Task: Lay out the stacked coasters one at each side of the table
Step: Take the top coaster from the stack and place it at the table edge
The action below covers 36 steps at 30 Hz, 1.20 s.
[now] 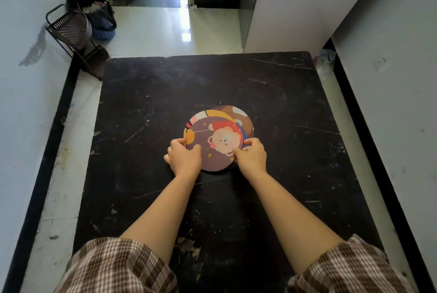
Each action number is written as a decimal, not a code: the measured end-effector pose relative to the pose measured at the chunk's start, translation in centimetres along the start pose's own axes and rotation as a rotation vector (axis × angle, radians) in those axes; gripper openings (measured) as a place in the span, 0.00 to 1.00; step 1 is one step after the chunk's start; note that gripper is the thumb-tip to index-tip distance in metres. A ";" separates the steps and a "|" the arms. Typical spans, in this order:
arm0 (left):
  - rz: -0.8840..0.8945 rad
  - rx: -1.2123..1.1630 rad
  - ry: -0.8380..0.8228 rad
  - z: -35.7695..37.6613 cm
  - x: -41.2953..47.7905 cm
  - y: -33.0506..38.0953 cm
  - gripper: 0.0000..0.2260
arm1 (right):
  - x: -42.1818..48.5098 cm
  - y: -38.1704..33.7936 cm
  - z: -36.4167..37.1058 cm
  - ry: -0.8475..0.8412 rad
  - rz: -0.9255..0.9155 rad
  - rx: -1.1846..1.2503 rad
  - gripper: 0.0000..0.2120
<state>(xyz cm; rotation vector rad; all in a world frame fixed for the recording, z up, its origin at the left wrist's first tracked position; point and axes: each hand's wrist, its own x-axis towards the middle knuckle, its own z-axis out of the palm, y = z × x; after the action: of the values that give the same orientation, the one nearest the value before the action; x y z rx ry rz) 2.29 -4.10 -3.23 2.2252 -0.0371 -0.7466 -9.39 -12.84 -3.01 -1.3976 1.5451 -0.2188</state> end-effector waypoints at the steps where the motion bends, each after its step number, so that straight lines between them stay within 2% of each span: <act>1: 0.006 -0.038 -0.004 -0.1 0.1 0.0 0.15 | 0.1 -0.2 -0.2 -0.024 0.027 0.046 0.14; 4: 0.004 -0.159 -0.012 -0.8 -0.4 -0.6 0.16 | -0.3 0.0 -1.2 -0.113 0.116 0.212 0.12; 8: -0.063 -0.190 -0.056 -1.6 -2.5 -3.0 0.20 | -2.3 2.1 -3.3 -0.195 0.185 0.308 0.11; 13: -0.132 -0.293 -0.205 -1.1 -7.3 -6.1 0.09 | -5.9 6.3 -5.9 -0.225 0.214 0.387 0.11; 18: -0.270 -0.434 -0.375 -0.1 -14.1 -9.9 0.12 | -10.3 11.4 -7.6 -0.274 0.267 0.492 0.10; 21: -0.277 -0.491 -0.460 0.8 -18.3 -13.1 0.10 | -12.9 14.8 -8.4 -0.302 0.296 0.531 0.11; 25: -0.176 -0.429 -0.424 1.2 -21.9 -16.2 0.10 | -15.5 18.6 -9.9 -0.383 0.321 0.507 0.14; 27: -0.142 -0.365 -0.432 0.9 -22.7 -17.2 0.11 | -16.0 19.6 -10.7 -0.387 0.334 0.461 0.12; 29: -0.106 -0.280 -0.454 0.3 -22.9 -17.9 0.13 | -16.0 20.0 -11.7 -0.345 0.330 0.434 0.07; 32: -0.068 -0.124 -0.542 -1.0 -22.6 -18.1 0.14 | -15.2 19.8 -12.9 -0.241 0.286 0.430 0.07; 34: -0.047 -0.046 -0.586 -1.8 -22.1 -17.9 0.14 | -14.8 19.7 -13.3 -0.223 0.233 0.338 0.07; 36: -0.016 -0.012 -0.539 -2.3 -21.5 -17.4 0.12 | -14.7 19.7 -13.2 -0.230 0.177 0.184 0.05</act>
<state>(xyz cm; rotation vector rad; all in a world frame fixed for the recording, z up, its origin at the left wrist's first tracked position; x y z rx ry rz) -17.76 15.02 -3.16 1.9544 -0.2779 -1.3298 -34.43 -0.58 -2.38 -1.0956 1.4103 -0.0854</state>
